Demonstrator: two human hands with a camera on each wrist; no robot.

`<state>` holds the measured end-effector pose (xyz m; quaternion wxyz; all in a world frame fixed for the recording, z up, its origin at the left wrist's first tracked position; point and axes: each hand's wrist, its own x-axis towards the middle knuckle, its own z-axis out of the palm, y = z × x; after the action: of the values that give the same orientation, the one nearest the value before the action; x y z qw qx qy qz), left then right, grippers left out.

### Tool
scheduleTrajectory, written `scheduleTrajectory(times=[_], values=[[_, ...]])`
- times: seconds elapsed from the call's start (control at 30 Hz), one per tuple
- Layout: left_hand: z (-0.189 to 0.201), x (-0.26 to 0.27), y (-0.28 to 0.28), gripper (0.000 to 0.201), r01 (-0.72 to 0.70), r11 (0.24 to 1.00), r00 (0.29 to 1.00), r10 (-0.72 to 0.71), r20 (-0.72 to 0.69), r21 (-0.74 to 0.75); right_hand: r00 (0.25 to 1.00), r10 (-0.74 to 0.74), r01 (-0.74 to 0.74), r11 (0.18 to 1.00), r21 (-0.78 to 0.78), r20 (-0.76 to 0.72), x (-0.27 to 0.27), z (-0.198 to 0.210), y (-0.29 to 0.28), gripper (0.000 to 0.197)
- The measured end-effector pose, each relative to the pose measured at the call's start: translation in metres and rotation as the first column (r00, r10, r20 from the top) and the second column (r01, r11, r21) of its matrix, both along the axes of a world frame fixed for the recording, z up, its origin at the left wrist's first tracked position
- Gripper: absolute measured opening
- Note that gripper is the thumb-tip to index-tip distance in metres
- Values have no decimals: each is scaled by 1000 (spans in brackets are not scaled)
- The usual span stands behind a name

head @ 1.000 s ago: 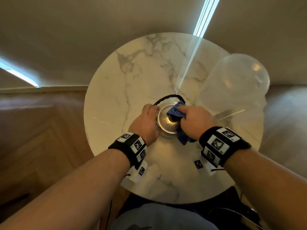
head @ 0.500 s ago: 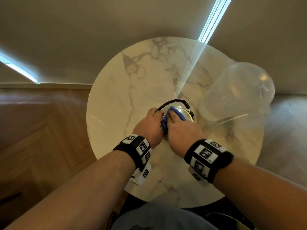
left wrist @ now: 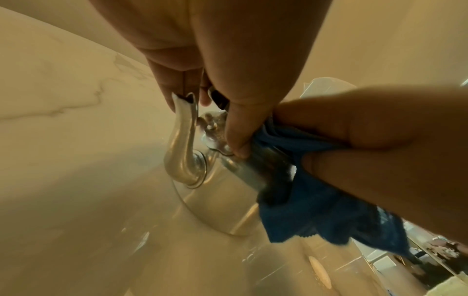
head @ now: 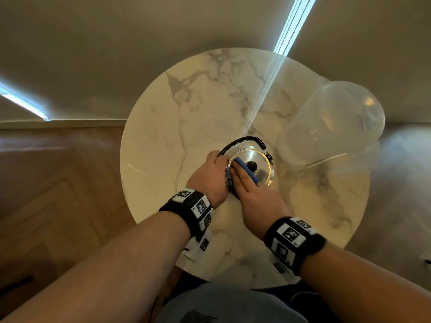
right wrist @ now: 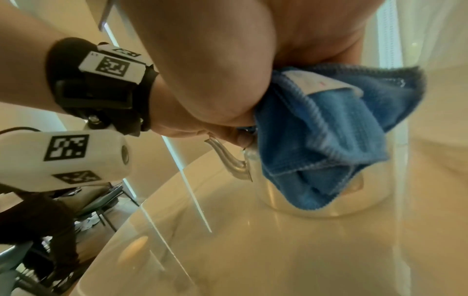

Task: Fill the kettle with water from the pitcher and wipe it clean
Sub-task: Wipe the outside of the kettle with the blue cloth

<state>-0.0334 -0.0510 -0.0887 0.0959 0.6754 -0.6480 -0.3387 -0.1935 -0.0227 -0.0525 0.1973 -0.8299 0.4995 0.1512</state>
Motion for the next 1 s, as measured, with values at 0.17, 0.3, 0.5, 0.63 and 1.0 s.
scheduleTrajectory(times=[0.17,0.3,0.5,0.63,1.0], values=[[-5,1,1,63,13,1000,1000,-13,7,-10,998,-39,39,999,3,-39,-47,-14,28,98],[-8,1,0,63,6,1000,1000,-6,18,-9,957,-283,284,959,-3,57,-49,-25,7,122],[-8,0,1,61,11,1000,999,-11,35,-14,957,-276,268,959,90,92,-49,-20,11,113],[-5,-2,0,61,16,1000,997,-16,74,8,964,-252,248,967,50,88,-57,-16,-9,123],[8,-5,3,75,7,999,998,-4,56,-52,758,-483,439,875,205,440,-85,-44,15,82]])
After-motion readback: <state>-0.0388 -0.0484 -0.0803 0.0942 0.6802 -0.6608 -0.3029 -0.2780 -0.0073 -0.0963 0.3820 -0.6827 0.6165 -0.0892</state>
